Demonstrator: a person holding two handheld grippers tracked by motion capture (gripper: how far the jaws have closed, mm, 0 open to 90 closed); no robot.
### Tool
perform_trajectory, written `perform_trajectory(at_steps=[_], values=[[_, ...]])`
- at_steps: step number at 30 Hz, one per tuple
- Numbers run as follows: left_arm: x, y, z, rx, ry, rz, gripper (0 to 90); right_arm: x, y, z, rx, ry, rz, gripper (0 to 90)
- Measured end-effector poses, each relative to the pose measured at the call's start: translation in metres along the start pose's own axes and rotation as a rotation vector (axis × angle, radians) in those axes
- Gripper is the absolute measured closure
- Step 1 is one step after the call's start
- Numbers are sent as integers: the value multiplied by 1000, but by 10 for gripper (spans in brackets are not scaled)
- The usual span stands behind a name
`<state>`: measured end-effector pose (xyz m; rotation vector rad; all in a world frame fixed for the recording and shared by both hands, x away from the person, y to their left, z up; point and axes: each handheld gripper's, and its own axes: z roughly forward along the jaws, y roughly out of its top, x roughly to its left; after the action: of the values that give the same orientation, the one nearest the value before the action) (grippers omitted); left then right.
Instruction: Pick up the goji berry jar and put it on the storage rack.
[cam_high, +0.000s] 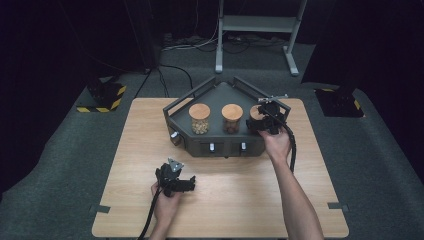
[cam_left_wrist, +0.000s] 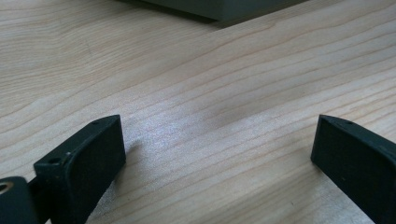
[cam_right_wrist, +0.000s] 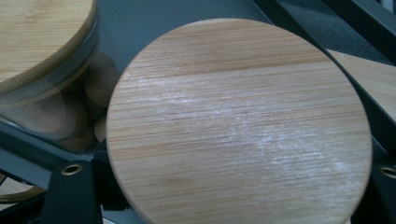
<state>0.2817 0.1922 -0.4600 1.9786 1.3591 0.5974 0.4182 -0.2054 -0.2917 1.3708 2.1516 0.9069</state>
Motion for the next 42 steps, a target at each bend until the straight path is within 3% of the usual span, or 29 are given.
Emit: perform_trajectory(at_steps=[7, 30, 36, 39, 42], values=[[0, 0, 0, 0, 0, 0, 28, -1, -4, 0, -14, 5, -26, 252], [0, 0, 0, 0, 0, 0, 28, -1, -5, 0, -13, 2, -31, 236], [0, 0, 0, 0, 0, 0, 28, -3, -5, 1, -7, 1, -18, 193], [0, 0, 0, 0, 0, 0, 28, -1, -7, -1, -26, -18, -11, 79], [0, 0, 0, 0, 0, 0, 28, -11, -8, -4, -36, 16, 22, 20]])
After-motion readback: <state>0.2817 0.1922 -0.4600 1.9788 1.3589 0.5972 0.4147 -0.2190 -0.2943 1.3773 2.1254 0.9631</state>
